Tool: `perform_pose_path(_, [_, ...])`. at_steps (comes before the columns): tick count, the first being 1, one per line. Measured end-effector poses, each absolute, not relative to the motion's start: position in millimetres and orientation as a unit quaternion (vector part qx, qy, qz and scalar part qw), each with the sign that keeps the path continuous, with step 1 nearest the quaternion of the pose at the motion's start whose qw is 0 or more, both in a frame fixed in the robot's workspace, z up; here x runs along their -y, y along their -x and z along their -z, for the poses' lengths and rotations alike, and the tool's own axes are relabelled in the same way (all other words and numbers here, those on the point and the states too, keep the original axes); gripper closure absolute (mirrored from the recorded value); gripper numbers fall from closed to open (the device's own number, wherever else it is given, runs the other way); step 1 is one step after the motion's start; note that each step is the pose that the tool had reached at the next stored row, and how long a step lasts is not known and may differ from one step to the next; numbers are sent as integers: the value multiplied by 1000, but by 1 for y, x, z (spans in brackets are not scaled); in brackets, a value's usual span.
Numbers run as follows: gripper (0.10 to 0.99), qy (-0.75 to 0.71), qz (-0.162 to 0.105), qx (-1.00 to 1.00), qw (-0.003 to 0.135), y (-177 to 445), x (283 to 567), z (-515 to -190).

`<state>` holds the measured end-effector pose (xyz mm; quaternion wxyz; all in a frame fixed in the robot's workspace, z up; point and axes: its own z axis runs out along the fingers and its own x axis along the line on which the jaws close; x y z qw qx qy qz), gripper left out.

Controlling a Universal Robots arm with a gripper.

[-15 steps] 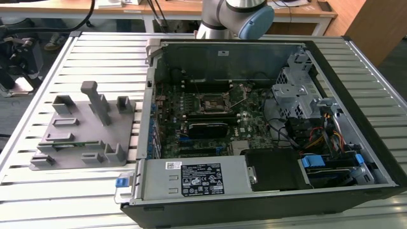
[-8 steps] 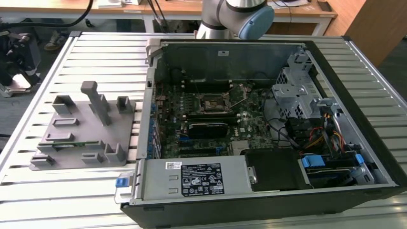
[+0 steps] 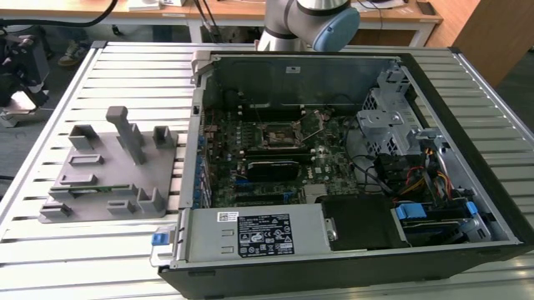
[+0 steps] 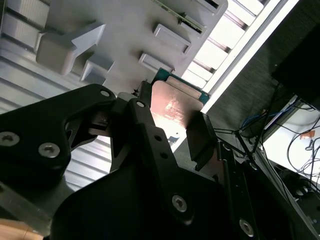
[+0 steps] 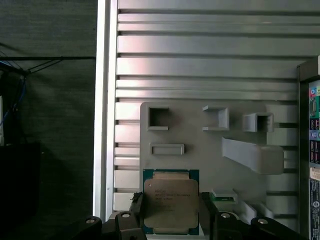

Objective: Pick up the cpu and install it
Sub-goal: 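Pick up the cpu and move it towards the insertion slot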

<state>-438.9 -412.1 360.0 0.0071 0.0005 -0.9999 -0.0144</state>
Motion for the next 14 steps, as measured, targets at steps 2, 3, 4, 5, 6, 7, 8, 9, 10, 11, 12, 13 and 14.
perform_pose_path(2, [561, -1, 14, 1000, 7, 439, 412, -362])
perform_pose_path(3, [561, -1, 14, 1000, 7, 439, 412, -364])
perform_pose_path(4, [561, -1, 14, 1000, 7, 439, 412, -365])
perform_pose_path(5, [561, -1, 14, 1000, 7, 439, 412, -366])
perform_pose_path(6, [561, -1, 14, 1000, 7, 439, 412, -368])
perform_pose_path(7, [561, -1, 14, 1000, 7, 439, 412, -369])
perform_pose_path(8, [561, -1, 14, 1000, 7, 439, 412, -370])
perform_pose_path(9, [561, -1, 14, 1000, 7, 439, 412, -372])
perform_pose_path(10, [561, -1, 14, 1000, 7, 439, 412, -373])
perform_pose_path(11, [561, -1, 14, 1000, 7, 439, 412, -374])
perform_pose_path(12, [561, -1, 14, 1000, 7, 439, 412, -375])
perform_pose_path(13, [561, -1, 14, 1000, 7, 439, 412, -375])
perform_pose_path(14, [561, -1, 14, 1000, 7, 439, 412, -376])
